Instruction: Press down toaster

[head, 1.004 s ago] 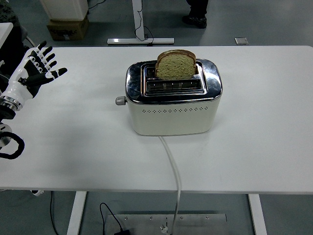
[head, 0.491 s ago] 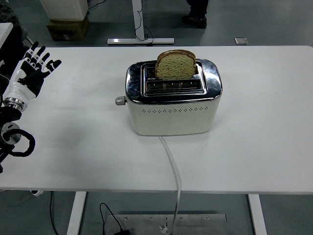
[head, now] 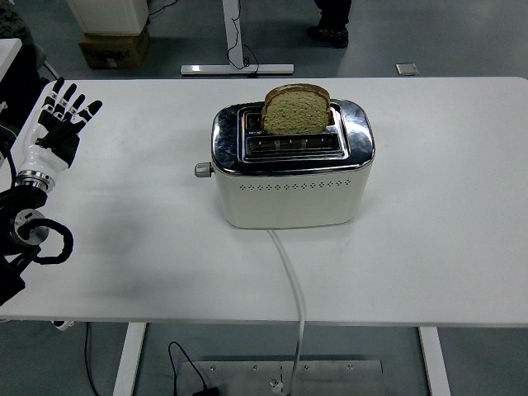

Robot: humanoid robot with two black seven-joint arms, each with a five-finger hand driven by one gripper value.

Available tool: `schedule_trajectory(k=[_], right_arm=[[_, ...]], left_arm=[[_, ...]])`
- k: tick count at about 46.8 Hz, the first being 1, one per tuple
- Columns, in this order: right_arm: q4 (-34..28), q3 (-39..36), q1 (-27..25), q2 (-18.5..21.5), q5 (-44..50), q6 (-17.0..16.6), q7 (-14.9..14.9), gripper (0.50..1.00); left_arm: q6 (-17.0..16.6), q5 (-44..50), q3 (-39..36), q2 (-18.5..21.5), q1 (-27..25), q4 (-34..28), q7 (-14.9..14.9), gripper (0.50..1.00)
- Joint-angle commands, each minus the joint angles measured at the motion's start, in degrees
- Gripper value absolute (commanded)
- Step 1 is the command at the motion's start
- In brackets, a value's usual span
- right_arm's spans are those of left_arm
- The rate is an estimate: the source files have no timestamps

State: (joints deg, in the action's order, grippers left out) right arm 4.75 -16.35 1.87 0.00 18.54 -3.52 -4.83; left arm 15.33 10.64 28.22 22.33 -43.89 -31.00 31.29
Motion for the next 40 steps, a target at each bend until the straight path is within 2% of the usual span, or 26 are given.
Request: schedule_trajectory(k=[1,4,9,20,33,40], right_arm=[[0.0,0.0,0.0,0.0,0.0,0.0,0.0,0.998],[0.0,0.0,0.0,0.0,0.0,0.0,0.0,0.998],[0.1,0.0,0.2,0.0,0.1,0.0,0.0,0.998],[0.0,0.0,0.4,0.0,0.0,0.0,0.0,0.998],[0.1,0.1,0.5,0.0,0.4,0.0,-0.1,0.998],[0.1,0.1,0.6,0.0,0.5,0.0,-0.2,0.998]], left_arm=[[0.2,0.0,1.0,-0.4,0.0,0.9,0.0,1.000],[0.2,0.0,1.2,-1.7,0.0,2.6,-0.5,1.000],[0.3,-0.1,1.7,-3.8,0.0,5.6,-3.2,1.000],[0.6,-0.2,1.8,-5.3,-0.1,6.5,-3.3,1.000],[3.8,-0.4,5.7,-5.6,-0.1,6.7,-3.3,1.000],[4.3,-0.7,6.1,-5.7,-0.1,8.1,-3.3,1.000]])
